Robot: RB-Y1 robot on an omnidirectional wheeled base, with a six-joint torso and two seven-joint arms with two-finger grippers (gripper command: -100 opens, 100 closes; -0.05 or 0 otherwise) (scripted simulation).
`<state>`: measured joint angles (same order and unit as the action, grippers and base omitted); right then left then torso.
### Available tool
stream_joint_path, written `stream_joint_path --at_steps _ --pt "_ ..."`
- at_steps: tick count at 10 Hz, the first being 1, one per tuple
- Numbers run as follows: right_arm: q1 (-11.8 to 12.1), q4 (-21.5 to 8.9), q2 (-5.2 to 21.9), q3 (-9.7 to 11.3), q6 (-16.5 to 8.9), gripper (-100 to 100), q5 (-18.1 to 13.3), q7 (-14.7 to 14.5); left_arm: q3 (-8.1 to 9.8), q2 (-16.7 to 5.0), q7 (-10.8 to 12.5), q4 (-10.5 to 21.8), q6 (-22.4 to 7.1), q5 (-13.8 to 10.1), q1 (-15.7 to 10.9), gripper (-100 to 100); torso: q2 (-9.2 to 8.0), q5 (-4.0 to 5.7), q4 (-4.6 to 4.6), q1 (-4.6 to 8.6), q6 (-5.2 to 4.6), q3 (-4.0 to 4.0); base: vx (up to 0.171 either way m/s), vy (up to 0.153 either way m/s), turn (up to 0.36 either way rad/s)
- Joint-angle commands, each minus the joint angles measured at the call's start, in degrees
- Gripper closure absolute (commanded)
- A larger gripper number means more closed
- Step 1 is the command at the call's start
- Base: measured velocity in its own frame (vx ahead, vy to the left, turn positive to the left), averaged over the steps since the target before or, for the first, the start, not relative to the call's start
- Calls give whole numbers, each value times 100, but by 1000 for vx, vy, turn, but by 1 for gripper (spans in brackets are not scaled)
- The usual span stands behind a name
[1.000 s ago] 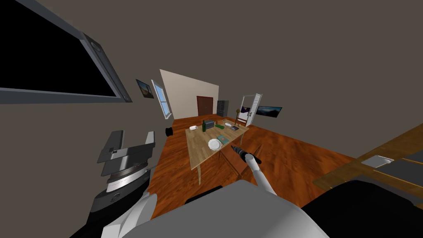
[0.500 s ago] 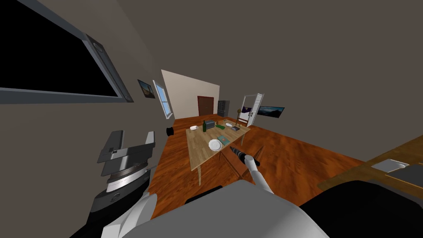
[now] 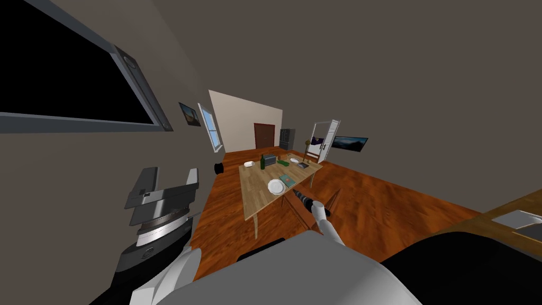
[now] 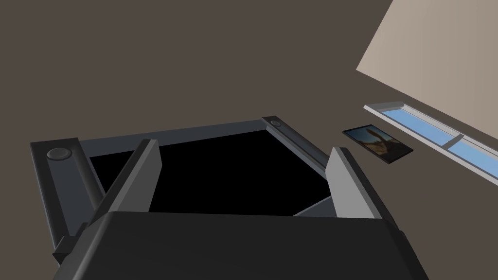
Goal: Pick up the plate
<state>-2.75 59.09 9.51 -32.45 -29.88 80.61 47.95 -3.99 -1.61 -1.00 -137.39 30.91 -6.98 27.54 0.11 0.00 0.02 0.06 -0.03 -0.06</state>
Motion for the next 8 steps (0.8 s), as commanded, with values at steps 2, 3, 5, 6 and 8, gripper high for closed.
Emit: stream_joint_path --at_steps 2,3,5,6,8 --pt "-99 -418 -232 -48 -179 -100 415 399 0 0 0 0 0 0 0 0 6 0 1 0 0 -3 52 -26 49" --pt "-99 -418 -232 -48 -179 -100 469 399 0 0 0 0 0 0 0 0 7 1 2 3 -1 -4 39 -18 16" --pt "-141 -574 -347 -66 -232 -100 638 512 0 0 0 0 0 0 0 0 -3 -1 0 -4 -2 1 18 -4 4" --pt "-141 -574 -347 -66 -232 -100 638 512 0 0 0 0 0 0 0 0 -4 -1 -1 -5 -1 2 22 -10 14" --pt "-204 -819 -630 -93 -311 -100 908 693 0 0 0 0 0 0 0 0 -2 0 0 -1 -1 1 40 -27 16"
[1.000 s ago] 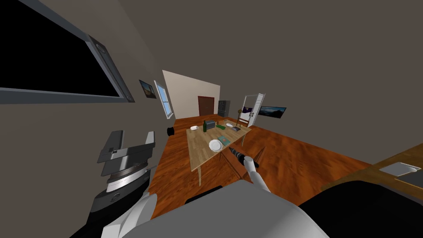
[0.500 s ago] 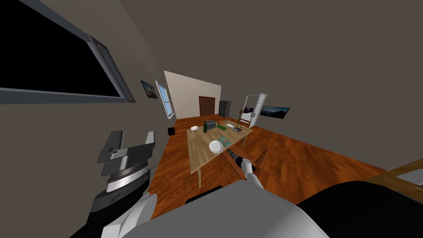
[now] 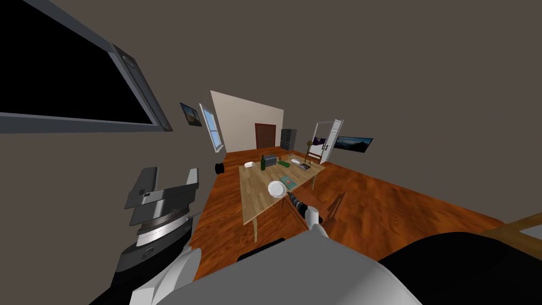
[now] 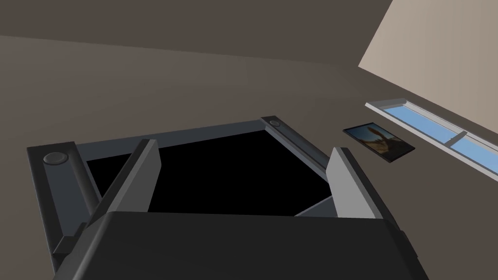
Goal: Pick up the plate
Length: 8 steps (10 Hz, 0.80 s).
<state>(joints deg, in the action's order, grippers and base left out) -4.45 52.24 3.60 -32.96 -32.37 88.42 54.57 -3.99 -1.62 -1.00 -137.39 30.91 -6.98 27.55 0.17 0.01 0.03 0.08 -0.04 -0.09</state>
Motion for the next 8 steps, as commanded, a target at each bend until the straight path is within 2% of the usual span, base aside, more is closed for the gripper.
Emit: stream_joint_path --at_steps 1,4,6,7,8 --pt "-56 -223 -207 -51 -89 -100 227 97 0 0 0 0 0 0 0 0 0 0 0 0 0 0 70 -32 15" --pt "-86 -351 -629 -62 -126 -100 373 195 0 0 0 0 0 0 0 0 7 0 2 2 -1 -5 66 -35 -6" --pt "-61 -332 -598 -68 -153 -100 378 226 0 0 0 0 0 0 0 0 0 -1 1 0 -1 -1 25 -13 -1" --pt "-78 -366 -600 -80 -153 0 395 178 0 0 0 0 0 0 0 0 -9 -3 -1 -4 -2 4 0 0 0" --pt "16 -389 -614 -126 -252 -100 505 7 0 0 0 0 0 0 0 0 -15 -3 -3 -6 -2 8 68 15 -6"
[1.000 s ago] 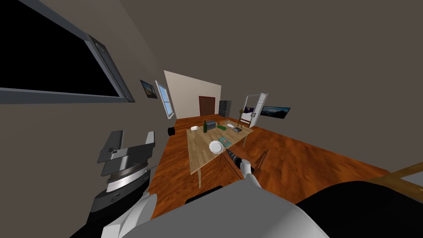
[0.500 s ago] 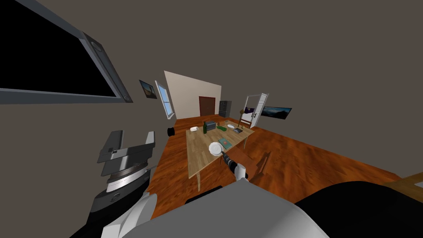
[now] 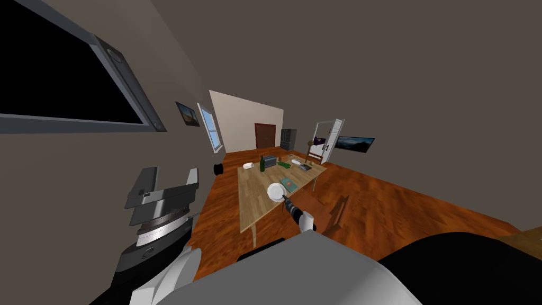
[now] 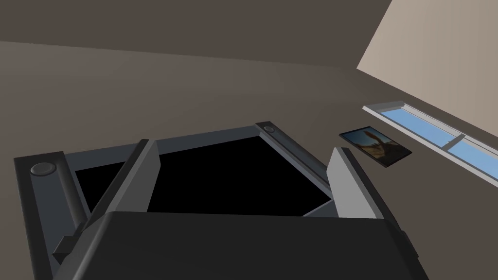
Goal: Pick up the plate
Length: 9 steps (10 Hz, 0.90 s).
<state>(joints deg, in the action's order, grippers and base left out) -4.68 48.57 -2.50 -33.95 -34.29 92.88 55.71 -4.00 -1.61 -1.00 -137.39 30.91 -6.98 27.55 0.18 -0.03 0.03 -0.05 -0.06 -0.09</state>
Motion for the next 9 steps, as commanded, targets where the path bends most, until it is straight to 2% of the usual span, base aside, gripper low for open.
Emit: stream_joint_path --at_steps 1,2,3,4,6,8,9 --pt "76 -32 -9 -46 -99 -100 104 -177 0 0 0 0 0 0 0 0 0 0 0 0 0 0 140 52 -5" --pt "113 -43 -15 -65 -138 -100 149 -247 0 0 0 0 0 0 1 0 23 -2 5 -12 1 -13 142 33 -8" --pt "77 -40 -9 -49 -98 -100 113 -175 0 0 0 -1 0 0 1 0 30 -2 7 -8 1 -18 58 8 -1" --pt "78 -46 -11 -53 -108 100 121 -203 0 0 0 0 0 0 0 0 10 -1 4 0 1 -8 3 3 -14" --pt "150 -93 -8 -65 -81 100 104 -201 0 0 0 0 0 0 0 0 -11 -13 -49 -10 24 28 -7 0 -15" --pt "148 -90 -8 -62 -85 100 104 -203 0 0 0 0 0 0 -1 0 -7 -10 -46 -11 24 25 0 0 0" --pt "148 -89 -8 -62 -85 0 103 -204 0 0 0 0 0 0 -1 0 -5 -9 -45 -10 25 24 0 0 0"
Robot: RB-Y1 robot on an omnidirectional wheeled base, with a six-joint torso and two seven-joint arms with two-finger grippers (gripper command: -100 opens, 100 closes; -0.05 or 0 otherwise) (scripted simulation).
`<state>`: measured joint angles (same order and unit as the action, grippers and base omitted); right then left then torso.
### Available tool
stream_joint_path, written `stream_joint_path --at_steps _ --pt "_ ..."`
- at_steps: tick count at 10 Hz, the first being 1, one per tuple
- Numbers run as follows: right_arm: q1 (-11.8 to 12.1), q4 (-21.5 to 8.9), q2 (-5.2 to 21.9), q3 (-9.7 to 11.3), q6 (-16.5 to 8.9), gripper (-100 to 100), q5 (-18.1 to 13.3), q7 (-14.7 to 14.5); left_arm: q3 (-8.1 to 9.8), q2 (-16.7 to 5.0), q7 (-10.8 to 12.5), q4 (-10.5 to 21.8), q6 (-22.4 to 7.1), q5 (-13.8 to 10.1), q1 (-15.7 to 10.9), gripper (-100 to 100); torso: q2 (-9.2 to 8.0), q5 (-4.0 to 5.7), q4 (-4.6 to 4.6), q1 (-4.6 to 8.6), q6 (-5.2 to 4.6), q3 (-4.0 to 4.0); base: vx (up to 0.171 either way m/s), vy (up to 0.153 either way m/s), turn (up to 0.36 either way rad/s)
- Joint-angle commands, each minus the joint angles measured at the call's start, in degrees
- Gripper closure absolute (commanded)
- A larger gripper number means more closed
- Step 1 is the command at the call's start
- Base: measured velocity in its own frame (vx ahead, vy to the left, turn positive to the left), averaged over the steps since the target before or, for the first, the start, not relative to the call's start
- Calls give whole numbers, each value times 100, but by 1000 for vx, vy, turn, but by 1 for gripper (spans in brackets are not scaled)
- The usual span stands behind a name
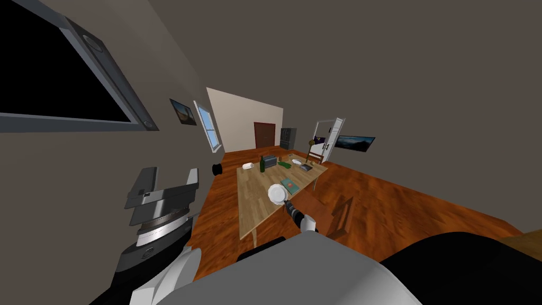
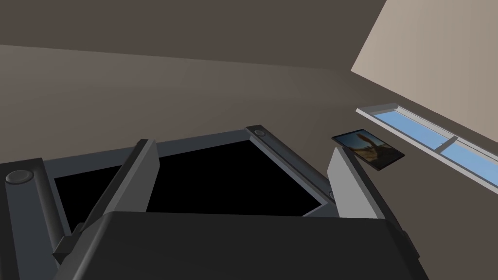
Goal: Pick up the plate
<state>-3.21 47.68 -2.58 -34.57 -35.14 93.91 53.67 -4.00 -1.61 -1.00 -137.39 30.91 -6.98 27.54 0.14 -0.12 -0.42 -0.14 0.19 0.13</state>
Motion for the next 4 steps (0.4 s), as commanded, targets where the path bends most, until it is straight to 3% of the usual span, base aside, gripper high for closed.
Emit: stream_joint_path --at_steps 1,3,4 --pt "-145 78 10 54 65 100 -89 167 0 0 0 0 0 0 0 0 0 0 0 0 0 0 -116 -32 26" --pt "-124 144 -13 78 75 100 -115 183 0 0 0 0 0 0 -1 0 -38 9 2 16 0 16 -87 -27 28" --pt "-119 161 -14 86 83 0 -127 227 0 0 0 0 0 0 0 0 -19 8 5 11 0 7 -10 -3 -3"
